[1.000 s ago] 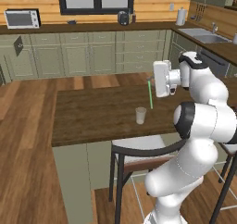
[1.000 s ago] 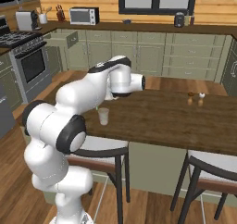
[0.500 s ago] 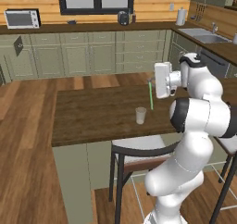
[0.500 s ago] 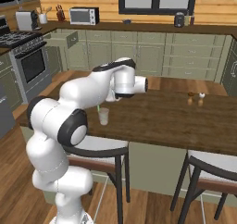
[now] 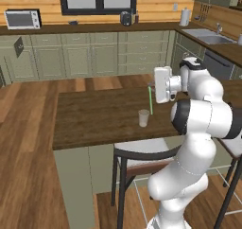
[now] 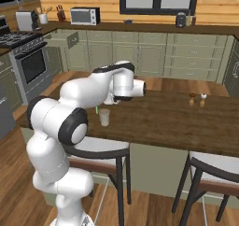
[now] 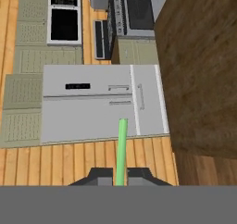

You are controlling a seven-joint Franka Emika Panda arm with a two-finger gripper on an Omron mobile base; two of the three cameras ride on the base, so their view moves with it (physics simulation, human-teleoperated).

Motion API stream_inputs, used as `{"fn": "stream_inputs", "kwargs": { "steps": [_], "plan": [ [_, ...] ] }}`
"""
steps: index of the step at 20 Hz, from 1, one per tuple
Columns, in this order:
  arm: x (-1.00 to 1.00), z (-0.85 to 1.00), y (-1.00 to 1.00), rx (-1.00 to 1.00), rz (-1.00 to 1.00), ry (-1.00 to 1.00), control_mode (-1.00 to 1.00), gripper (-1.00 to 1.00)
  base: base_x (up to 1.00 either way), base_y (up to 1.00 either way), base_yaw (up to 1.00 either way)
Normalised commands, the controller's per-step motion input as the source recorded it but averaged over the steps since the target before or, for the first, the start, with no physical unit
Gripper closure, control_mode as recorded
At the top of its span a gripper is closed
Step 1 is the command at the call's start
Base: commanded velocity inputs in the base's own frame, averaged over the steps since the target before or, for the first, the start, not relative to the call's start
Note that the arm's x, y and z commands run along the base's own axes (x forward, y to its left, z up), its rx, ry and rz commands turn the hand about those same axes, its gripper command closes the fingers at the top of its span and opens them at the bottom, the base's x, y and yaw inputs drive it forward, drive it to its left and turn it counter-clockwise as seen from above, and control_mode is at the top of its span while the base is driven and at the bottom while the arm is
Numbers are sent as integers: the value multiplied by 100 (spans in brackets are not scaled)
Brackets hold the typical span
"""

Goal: Take a straw from the drawer in front and place it inside the glass cup on the dining counter.

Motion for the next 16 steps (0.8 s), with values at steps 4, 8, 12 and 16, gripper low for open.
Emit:
{"fn": "stream_inputs", "kwargs": {
  "steps": [4, 8, 12, 16],
  "plan": [
    [31, -18, 1, 0, 0, -1, -100, 100, 0, 0, 0],
    [27, -13, 0, 0, 0, -4, -100, 100, 0, 0, 0],
    [23, -14, 0, 0, 0, -4, -100, 100, 0, 0, 0],
    [19, -11, 0, 0, 0, -6, -100, 100, 0, 0, 0]
  ]
}}
